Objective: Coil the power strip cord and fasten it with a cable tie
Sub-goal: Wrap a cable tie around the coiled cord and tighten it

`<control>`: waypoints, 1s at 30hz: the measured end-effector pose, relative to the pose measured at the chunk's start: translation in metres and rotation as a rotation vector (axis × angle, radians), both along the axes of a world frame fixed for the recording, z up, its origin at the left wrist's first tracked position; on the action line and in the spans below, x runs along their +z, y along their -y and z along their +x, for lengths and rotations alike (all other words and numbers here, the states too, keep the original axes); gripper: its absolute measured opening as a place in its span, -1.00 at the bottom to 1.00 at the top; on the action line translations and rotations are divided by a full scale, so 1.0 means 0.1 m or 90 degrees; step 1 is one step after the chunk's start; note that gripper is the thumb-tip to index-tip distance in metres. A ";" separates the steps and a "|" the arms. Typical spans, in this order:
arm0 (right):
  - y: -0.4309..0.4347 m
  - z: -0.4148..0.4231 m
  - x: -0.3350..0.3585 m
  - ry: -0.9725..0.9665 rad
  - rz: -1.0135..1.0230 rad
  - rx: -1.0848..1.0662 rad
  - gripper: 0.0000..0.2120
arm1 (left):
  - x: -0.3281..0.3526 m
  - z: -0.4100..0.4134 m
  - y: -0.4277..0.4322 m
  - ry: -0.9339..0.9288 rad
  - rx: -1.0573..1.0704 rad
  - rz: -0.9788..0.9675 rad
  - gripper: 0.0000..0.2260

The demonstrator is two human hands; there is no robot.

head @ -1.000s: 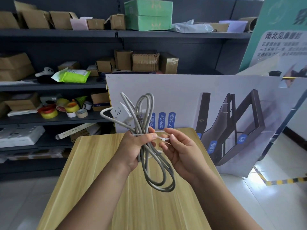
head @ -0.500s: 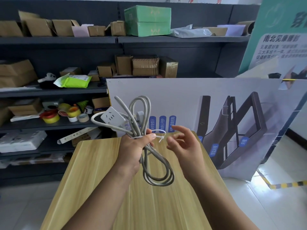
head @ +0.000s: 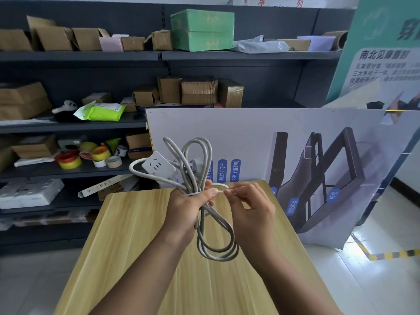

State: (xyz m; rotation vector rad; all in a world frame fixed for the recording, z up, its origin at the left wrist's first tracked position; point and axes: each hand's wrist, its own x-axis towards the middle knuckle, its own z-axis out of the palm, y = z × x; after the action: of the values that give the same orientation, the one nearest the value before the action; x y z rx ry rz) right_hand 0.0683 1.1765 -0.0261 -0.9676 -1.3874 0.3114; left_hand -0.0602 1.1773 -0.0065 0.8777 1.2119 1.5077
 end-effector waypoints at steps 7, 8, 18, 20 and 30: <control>-0.01 0.24 0.17 -0.245 -0.100 0.062 -0.78 | 0.03 -0.14 -0.02 0.086 0.003 -0.032 -0.86; -0.02 0.26 0.19 -0.284 -0.102 0.071 -0.80 | 0.04 -0.14 -0.01 0.079 -0.011 -0.024 -0.85; -0.11 0.04 0.20 -0.218 -0.198 0.180 -0.91 | 0.13 -0.05 -0.01 -0.009 -0.021 0.071 -0.84; -0.15 0.03 0.19 -0.174 -0.221 0.168 -0.91 | 0.12 -0.03 -0.01 0.044 -0.054 0.058 -0.87; -0.17 0.01 0.18 -0.354 -0.385 0.397 -0.80 | 0.13 -0.07 -0.01 0.001 -0.162 0.098 -0.68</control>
State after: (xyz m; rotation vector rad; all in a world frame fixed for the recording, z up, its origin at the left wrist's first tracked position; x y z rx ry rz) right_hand 0.0694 1.1930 -0.0077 -0.8019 -1.0477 1.4196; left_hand -0.0667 1.1783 0.0064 1.0897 0.9523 1.4056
